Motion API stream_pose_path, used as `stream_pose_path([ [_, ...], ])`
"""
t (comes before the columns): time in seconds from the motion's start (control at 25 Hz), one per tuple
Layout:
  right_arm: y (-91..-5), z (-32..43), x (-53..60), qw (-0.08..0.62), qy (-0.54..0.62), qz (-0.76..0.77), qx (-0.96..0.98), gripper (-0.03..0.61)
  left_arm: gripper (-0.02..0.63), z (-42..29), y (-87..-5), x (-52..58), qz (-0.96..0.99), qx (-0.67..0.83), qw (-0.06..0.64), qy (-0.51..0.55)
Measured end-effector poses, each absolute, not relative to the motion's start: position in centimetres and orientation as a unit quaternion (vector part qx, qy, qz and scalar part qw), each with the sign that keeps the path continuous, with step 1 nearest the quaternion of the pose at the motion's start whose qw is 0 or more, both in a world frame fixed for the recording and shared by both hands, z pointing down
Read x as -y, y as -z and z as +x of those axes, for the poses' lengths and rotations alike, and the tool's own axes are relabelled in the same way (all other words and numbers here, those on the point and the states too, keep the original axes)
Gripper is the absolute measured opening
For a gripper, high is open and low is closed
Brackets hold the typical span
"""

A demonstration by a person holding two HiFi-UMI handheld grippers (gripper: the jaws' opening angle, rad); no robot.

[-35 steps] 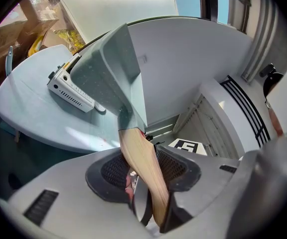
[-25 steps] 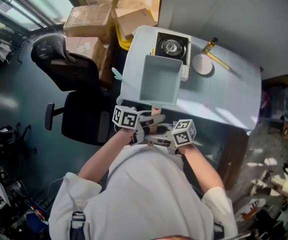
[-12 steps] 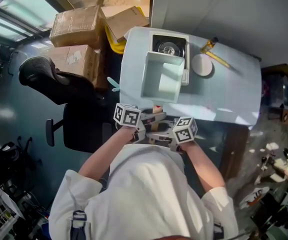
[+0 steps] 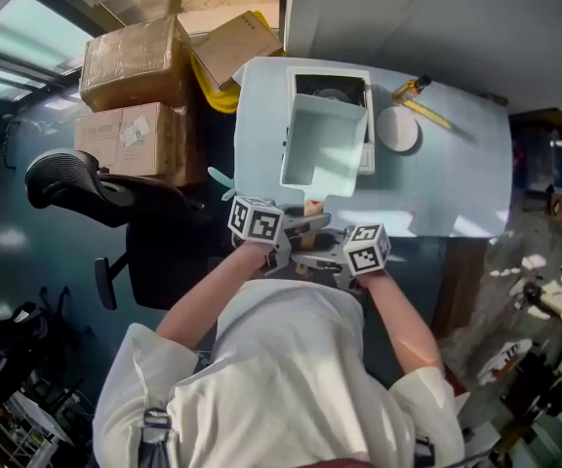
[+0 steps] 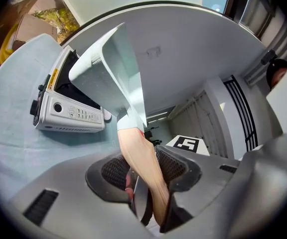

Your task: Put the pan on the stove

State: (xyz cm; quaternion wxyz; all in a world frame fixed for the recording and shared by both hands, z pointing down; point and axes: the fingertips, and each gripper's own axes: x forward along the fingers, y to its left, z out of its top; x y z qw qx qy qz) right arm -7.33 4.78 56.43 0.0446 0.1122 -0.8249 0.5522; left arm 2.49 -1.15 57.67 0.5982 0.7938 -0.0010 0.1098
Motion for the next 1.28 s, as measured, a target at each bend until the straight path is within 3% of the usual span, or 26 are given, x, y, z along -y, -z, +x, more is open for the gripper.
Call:
stream_pose_path([
  [1.28,-66.0,1.5,0.4,0.097,-0.584,0.035,0.805,0.176,0.189,10.6,-67.5,7.6,0.771,0.048,0.630,-0.077],
])
